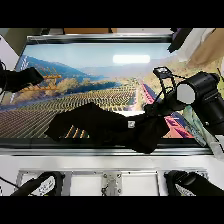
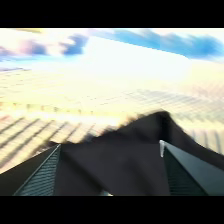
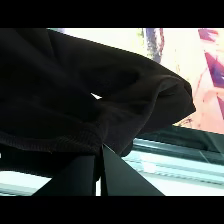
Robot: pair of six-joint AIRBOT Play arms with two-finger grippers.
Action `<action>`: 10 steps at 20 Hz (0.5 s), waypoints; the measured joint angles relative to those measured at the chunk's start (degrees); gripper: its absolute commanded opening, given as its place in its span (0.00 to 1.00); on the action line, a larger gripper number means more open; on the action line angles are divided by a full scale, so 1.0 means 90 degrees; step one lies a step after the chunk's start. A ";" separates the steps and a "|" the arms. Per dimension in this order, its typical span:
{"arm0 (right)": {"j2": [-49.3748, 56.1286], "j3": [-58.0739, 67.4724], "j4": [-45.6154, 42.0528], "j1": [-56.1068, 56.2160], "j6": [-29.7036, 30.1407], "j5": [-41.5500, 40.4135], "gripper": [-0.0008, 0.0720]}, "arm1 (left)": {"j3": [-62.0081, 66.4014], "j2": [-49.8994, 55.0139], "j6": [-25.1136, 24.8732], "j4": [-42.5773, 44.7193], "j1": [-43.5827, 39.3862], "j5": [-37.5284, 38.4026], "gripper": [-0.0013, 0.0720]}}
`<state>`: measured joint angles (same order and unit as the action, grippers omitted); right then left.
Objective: Fold the clothes and pants, and hang the long-sleeved shirts on hangers.
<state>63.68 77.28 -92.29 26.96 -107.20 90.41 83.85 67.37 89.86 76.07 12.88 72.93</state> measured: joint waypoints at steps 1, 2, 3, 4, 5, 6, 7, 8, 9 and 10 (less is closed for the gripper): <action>0.0000 0.0000 0.0000 0.0000 0.0000 -0.0002 0.04 | 0.0002 0.0185 -0.0126 0.0109 0.0282 -0.0138 0.96; 0.0000 0.0000 0.0002 0.0000 0.0000 0.0000 0.04 | 0.0017 0.0374 -0.0221 0.0279 0.0510 -0.0274 0.95; 0.0000 0.0000 0.0000 0.0000 0.0000 -0.0002 0.04 | 0.0073 0.0612 -0.0287 0.0505 0.0719 -0.0403 0.95; 0.0000 0.0000 0.0000 0.0000 0.0000 0.0000 0.04 | 0.0180 0.0857 -0.0338 0.0770 0.0867 -0.0512 0.95; 0.0000 0.0000 0.0000 0.0000 0.0000 -0.0002 0.04 | 0.0342 0.1127 -0.0386 0.1059 0.0976 -0.0619 0.95; 0.0000 0.0000 0.0000 0.0000 0.0000 0.0000 0.04 | 0.0561 0.1433 -0.0427 0.1365 0.1059 -0.0721 0.95; 0.0000 0.0000 -0.0002 0.0000 0.0000 0.0000 0.04 | 0.0809 0.1744 -0.0430 0.1668 0.1115 -0.0848 0.95; 0.0000 0.0000 0.0000 0.0000 0.0000 0.0000 0.04 | 0.1090 0.2081 -0.0430 0.1948 0.1158 -0.0991 0.95; 0.0000 0.0000 0.0000 0.0000 0.0000 0.0000 0.04 | 0.1404 0.2438 -0.0432 0.2193 0.1190 -0.1122 0.95; 0.0000 0.0000 -0.0002 0.0000 0.0000 0.0000 0.04 | 0.1710 0.2786 -0.0432 0.2370 0.1209 -0.1219 0.95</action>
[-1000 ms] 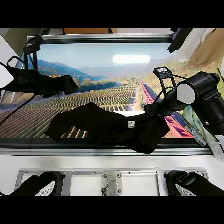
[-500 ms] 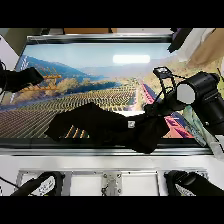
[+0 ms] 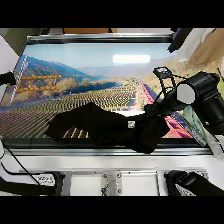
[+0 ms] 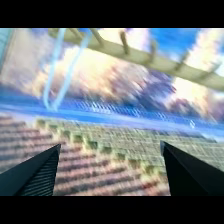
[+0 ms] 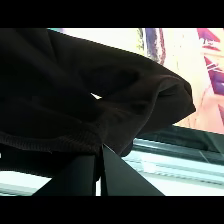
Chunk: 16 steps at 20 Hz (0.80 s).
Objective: Fold the clothes and pants, and hang the long-sleeved shirts on hangers.
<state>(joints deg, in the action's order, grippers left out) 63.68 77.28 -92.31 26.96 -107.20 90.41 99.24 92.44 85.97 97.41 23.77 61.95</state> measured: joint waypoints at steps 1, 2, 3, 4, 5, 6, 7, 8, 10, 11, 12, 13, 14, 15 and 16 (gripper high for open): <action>0.0000 0.0000 0.0002 0.0000 0.0000 0.0000 0.04 | 0.0296 0.0352 0.0000 0.0172 0.0012 -0.0061 0.95; 0.0000 0.0000 0.0000 0.0000 0.0000 -0.0002 0.04 | 0.0607 0.0736 0.0000 0.0362 0.0024 -0.0100 0.95; 0.0000 0.0000 0.0000 0.0000 0.0000 0.0000 0.04 | 0.0869 0.1083 -0.0002 0.0537 0.0032 -0.0107 0.95; 0.0000 0.0000 0.0000 0.0000 0.0000 0.0000 0.04 | 0.1137 0.1452 -0.0010 0.0750 0.0036 -0.0129 0.95; 0.0000 0.0000 0.0002 0.0000 0.0000 -0.0002 0.04 | 0.1372 0.1790 -0.0015 0.0976 0.0044 -0.0124 0.95; 0.0000 0.0000 0.0000 0.0000 0.0000 -0.0002 0.04 | 0.1554 0.2072 -0.0012 0.1185 0.0046 -0.0129 0.95; 0.0000 0.0000 0.0000 0.0000 0.0000 0.0000 0.04 | 0.1698 0.2344 -0.0015 0.1406 0.0049 -0.0129 0.95; 0.0000 0.0000 0.0000 0.0000 0.0000 0.0000 0.04 | 0.1792 0.2574 -0.0015 0.1588 0.0053 -0.0129 0.95; 0.0000 0.0000 -0.0002 0.0000 0.0000 0.0000 0.04 | 0.1916 0.2975 -0.0012 0.1853 0.0075 -0.0136 0.95; 0.0000 0.0000 0.0000 0.0000 0.0000 0.0000 0.04 | 0.1955 0.3140 -0.0012 0.1950 0.0092 -0.0151 0.95; 0.0000 0.0000 0.0000 0.0000 0.0000 0.0000 0.04 | 0.1979 0.3276 -0.0012 0.2016 0.0107 -0.0168 0.95; 0.0000 0.0000 -0.0002 0.0000 0.0000 0.0000 0.04 | 0.1999 0.3402 -0.0012 0.2064 0.0131 -0.0214 0.95; 0.0000 0.0000 0.0000 0.0000 0.0000 -0.0002 0.04 | 0.2008 0.3497 -0.0010 0.2098 0.0153 -0.0255 0.95; 0.0000 0.0000 0.0000 0.0000 0.0000 -0.0002 0.04 | 0.2021 0.3558 -0.0010 0.2130 0.0180 -0.0330 0.95; 0.0000 0.0000 0.0000 0.0000 0.0000 0.0000 0.04 | 0.2028 0.3602 0.0000 0.2149 0.0216 -0.0435 0.95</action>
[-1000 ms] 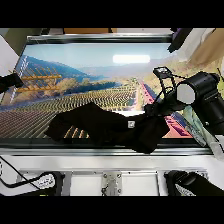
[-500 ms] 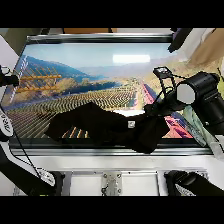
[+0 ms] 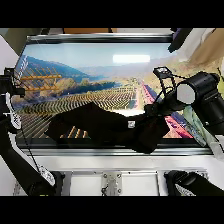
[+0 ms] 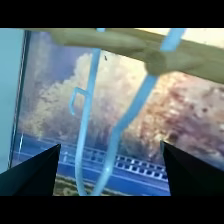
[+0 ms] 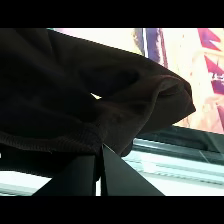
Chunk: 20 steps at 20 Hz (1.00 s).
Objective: Fold the clothes and pants, and hang the long-sleeved shirts on hangers.
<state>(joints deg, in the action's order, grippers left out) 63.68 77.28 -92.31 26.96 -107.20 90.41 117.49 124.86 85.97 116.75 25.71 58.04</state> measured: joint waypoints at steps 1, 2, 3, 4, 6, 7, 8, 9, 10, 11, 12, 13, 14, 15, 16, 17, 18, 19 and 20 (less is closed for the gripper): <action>0.0000 0.0000 0.0000 0.0000 0.0000 -0.0002 0.04 | 0.0005 0.0032 0.0005 0.0027 0.0034 -0.0104 0.95; 0.0000 0.0000 0.0000 0.0000 0.0000 0.0000 0.04 | 0.0000 0.0058 0.0010 0.0032 0.0068 -0.0226 0.95; 0.0000 0.0000 0.0000 0.0000 0.0000 0.0000 0.04 | -0.0027 0.0075 0.0017 0.0032 0.0100 -0.0364 0.95; 0.0000 0.0000 0.0000 0.0000 0.0000 -0.0002 0.04 | -0.0068 0.0090 0.0032 0.0032 0.0119 -0.0488 0.95; 0.0000 0.0000 0.0000 0.0000 0.0000 0.0000 0.04 | -0.0172 0.0107 0.0034 0.0032 0.0148 -0.0748 0.95; 0.0000 0.0000 0.0000 0.0000 0.0000 -0.0002 0.04 | -0.0219 0.0114 0.0036 0.0029 0.0155 -0.0894 0.95; 0.0000 0.0000 0.0000 0.0000 0.0000 -0.0002 0.04 | -0.0248 0.0124 0.0044 0.0029 0.0160 -0.1027 0.95; 0.0000 0.0000 0.0000 0.0000 0.0000 0.0000 0.04 | -0.0267 0.0136 0.0051 0.0029 0.0165 -0.1156 0.95; 0.0000 0.0000 0.0000 0.0000 0.0000 0.0000 0.04 | -0.0282 0.0153 0.0051 0.0027 0.0172 -0.1268 0.95; 0.0000 0.0000 0.0000 0.0000 0.0000 -0.0002 0.04 | -0.0291 0.0172 0.0051 0.0027 0.0182 -0.1377 0.95; 0.0000 0.0000 0.0000 0.0000 0.0000 0.0000 0.04 | -0.0299 0.0194 0.0053 0.0029 0.0192 -0.1469 0.95; 0.0000 0.0000 0.0000 0.0000 0.0000 -0.0002 0.04 | -0.0301 0.0219 0.0053 0.0032 0.0202 -0.1537 0.95; 0.0000 0.0000 0.0000 0.0000 0.0000 -0.0002 0.04 | -0.0306 0.0245 0.0053 0.0034 0.0216 -0.1608 0.95; 0.0000 0.0000 0.0000 0.0000 0.0002 -0.0002 0.04 | -0.0308 0.0267 0.0058 0.0034 0.0226 -0.1671 0.95; 0.0000 0.0000 0.0000 0.0000 0.0000 -0.0002 0.04 | -0.0308 0.0287 0.0104 0.0034 0.0233 -0.1698 0.95; 0.0000 0.0000 0.0000 0.0000 0.0000 -0.0002 0.04 | -0.0311 0.0299 0.0129 0.0034 0.0236 -0.1719 0.95; 0.0000 0.0000 0.0000 0.0000 0.0000 -0.0002 0.04 | -0.0313 0.0308 0.0155 0.0036 0.0240 -0.1746 0.95; 0.0000 0.0000 0.0000 0.0000 0.0000 -0.0002 0.04 | -0.0313 0.0316 0.0175 0.0034 0.0243 -0.1768 0.87; 0.0000 0.0000 0.0000 0.0000 0.0000 -0.0002 0.04 | -0.0316 0.0323 0.0185 0.0027 0.0243 -0.1790 0.70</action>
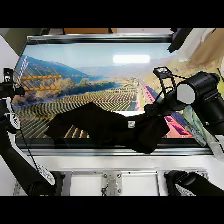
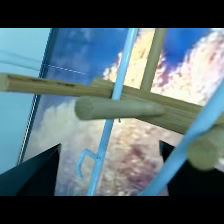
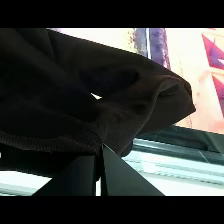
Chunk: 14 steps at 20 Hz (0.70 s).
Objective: Fold the clothes and pants, and hang the long-sleeved shirts on hangers.
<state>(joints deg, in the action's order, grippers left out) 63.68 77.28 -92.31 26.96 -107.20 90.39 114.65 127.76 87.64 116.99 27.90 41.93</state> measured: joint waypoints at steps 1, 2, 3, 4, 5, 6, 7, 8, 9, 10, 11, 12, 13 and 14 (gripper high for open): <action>0.0000 0.0000 0.0000 0.0000 0.0000 0.0000 0.04 | -0.0005 0.0012 0.0041 0.0000 -0.0002 -0.0002 0.62; 0.0000 0.0000 0.0000 0.0000 0.0002 0.0000 0.04 | -0.0007 0.0015 0.0080 -0.0022 -0.0005 -0.0005 0.63; 0.0000 0.0000 0.0000 0.0000 0.0002 0.0000 0.04 | -0.0010 0.0015 0.0112 -0.0019 0.0002 -0.0005 0.63; 0.0000 0.0000 0.0000 0.0000 0.0002 0.0002 0.04 | -0.0010 0.0015 0.0146 -0.0019 0.0002 -0.0005 0.60; 0.0000 0.0000 0.0000 0.0000 0.0002 0.0000 0.04 | -0.0010 0.0015 0.0168 -0.0019 0.0002 -0.0005 0.34; 0.0000 0.0000 0.0000 0.0000 0.0002 0.0002 0.04 | -0.0012 0.0024 0.0204 0.0015 0.0000 0.0005 0.15; 0.0002 0.0000 0.0002 0.0000 0.0002 0.0000 0.04 | -0.0012 0.0027 0.0226 0.0029 0.0002 0.0010 0.10; 0.0002 0.0000 -0.0002 0.0000 0.0002 0.0002 0.04 | -0.0007 0.0019 0.0291 -0.0002 0.0002 -0.0010 0.10; 0.0000 0.0000 0.0000 0.0000 0.0002 0.0005 0.04 | -0.0007 0.0019 0.0316 0.0002 0.0002 -0.0036 0.10; 0.0002 0.0000 0.0005 0.0000 0.0000 0.0000 0.04 | -0.0007 0.0019 0.0325 0.0002 0.0005 -0.0051 0.05; 0.0002 0.0000 0.0000 0.0000 0.0002 0.0000 0.04 | -0.0007 0.0019 0.0330 0.0005 0.0002 -0.0063 0.05; 0.0002 0.0000 -0.0002 0.0000 0.0000 0.0002 0.04 | -0.0007 0.0019 0.0374 0.0000 0.0002 -0.0070 0.05; 0.0002 0.0000 0.0000 0.0000 0.0000 0.0000 0.04 | -0.0007 0.0017 0.0379 -0.0002 0.0000 -0.0070 0.05; 0.0002 0.0000 0.0000 0.0000 0.0000 0.0002 0.04 | -0.0007 0.0010 0.0386 -0.0002 -0.0005 -0.0063 0.05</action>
<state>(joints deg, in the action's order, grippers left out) 63.70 77.28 -92.31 26.96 -107.20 90.41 114.59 127.85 91.11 116.97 27.86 41.36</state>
